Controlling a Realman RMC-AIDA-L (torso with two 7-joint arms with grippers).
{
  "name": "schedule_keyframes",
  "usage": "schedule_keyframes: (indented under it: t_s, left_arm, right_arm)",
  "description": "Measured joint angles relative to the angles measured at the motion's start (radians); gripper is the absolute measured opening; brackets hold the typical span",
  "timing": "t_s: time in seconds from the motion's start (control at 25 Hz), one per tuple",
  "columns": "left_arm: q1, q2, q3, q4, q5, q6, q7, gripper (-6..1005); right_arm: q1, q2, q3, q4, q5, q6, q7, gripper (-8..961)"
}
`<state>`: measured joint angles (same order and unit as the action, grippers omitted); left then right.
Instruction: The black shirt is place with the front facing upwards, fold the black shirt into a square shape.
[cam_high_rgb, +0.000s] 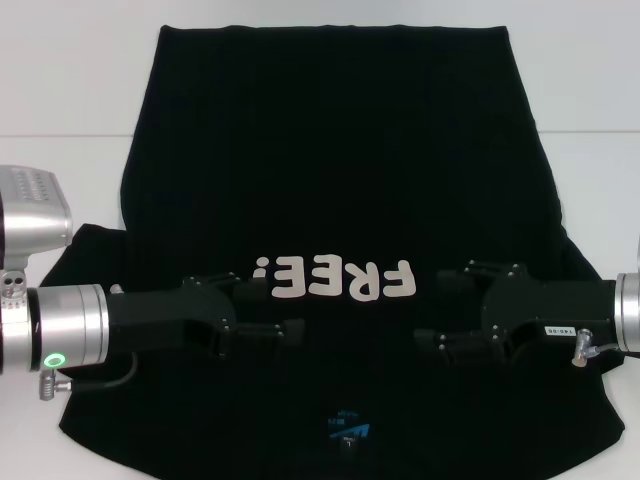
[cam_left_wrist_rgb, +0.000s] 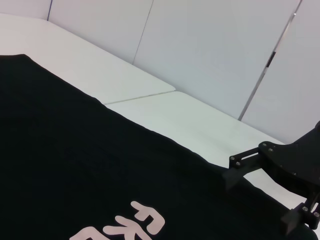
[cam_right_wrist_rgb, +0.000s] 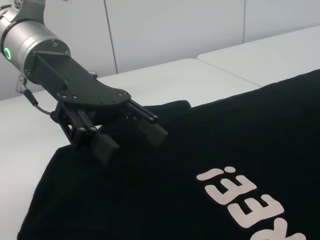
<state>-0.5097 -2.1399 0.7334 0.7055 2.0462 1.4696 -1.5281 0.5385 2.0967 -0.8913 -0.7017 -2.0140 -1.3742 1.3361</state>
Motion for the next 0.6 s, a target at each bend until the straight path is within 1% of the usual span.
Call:
schedule_keyframes:
  t_s: [0.48, 0.6]
  left_arm:
    - [0.002, 0.0, 0.0, 0.0, 0.0, -0.002, 0.0, 919]
    - [0.004, 0.0, -0.016, 0.0, -0.007, -0.002, -0.001, 916]
  right_arm:
    - [0.0, 0.0, 0.0, 0.002, 0.0, 0.0, 0.0, 941]
    - [0.0, -0.001, 0.004, 0.002, 0.0, 0.003, 0.005, 941]
